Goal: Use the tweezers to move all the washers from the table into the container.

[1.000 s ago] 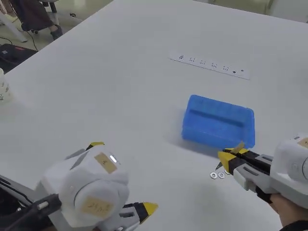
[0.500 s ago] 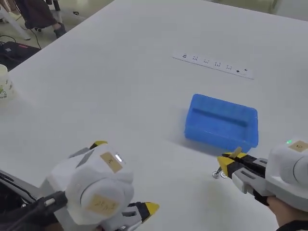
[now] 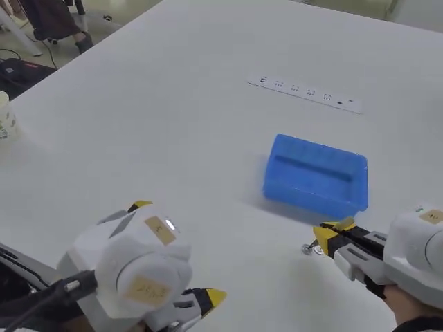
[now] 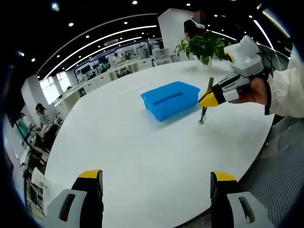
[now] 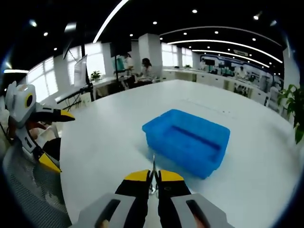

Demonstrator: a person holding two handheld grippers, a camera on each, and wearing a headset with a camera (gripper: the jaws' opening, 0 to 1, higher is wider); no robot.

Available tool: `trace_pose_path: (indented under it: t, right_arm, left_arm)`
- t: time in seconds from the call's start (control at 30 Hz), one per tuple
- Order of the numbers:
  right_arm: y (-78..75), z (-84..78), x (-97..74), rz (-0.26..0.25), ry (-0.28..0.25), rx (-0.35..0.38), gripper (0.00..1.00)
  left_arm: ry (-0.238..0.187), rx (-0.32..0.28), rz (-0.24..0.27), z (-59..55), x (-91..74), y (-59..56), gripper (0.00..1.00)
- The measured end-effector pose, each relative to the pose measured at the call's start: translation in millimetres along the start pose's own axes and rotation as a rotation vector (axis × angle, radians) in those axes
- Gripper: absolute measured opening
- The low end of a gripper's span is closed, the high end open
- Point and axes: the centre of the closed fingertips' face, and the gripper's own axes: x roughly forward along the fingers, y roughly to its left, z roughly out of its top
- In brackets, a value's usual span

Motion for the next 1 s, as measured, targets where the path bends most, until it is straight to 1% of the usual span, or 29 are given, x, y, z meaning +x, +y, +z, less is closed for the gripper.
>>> trace_pose_path:
  t: [0.2,0.27,0.3,0.33,0.47,0.6,0.67,0.7,0.8,0.97,1.0]
  right_arm:
    - [1.6,2.7,4.9,-0.008,0.014,0.012,0.01]
    - [0.7,3.3,5.6,-0.016,0.030,0.009,0.01]
    - [1.5,3.2,5.7,-0.016,0.041,0.015,0.01]
    - [1.6,2.8,5.4,-0.017,0.044,0.019,0.01]
    - [1.5,2.4,6.2,-0.016,0.061,-0.002,0.01]
    - [1.6,3.0,7.3,-0.015,0.074,0.010,0.01]
    - [0.0,2.6,7.3,-0.029,0.082,-0.016,0.01]
    - [0.1,2.2,6.9,-0.028,0.083,-0.013,0.01]
    - [-0.5,6.5,1.3,-0.032,0.071,0.022,0.01]
    - [-4.8,15.0,-8.6,-0.049,0.043,0.068,0.01]
    - [-4.0,16.9,-10.4,-0.042,0.040,0.104,0.01]
  left_arm:
    - [0.001,0.004,-0.002,-0.2,0.6,-0.6,0.96]
    - [-0.008,0.002,0.000,1.4,-0.1,0.0,0.96]
    - [-0.023,-0.004,0.001,4.1,-1.1,0.4,0.96]
    - [-0.028,-0.005,0.003,4.9,-1.8,0.9,0.96]
    - [-0.026,-0.005,0.007,4.2,-1.4,1.4,0.96]
    - [-0.031,-0.002,0.003,4.8,-1.6,0.6,0.96]
    - [-0.034,0.001,0.002,5.1,-1.6,0.1,0.96]
    - [-0.034,0.004,0.002,5.0,-1.4,-0.1,0.95]
    - [-0.028,0.021,-0.001,4.0,-0.8,-2.1,0.95]
    - [-0.032,0.017,-0.005,4.3,-1.7,-2.5,0.95]
    - [-0.034,0.016,-0.006,4.6,-2.0,-2.8,0.95]
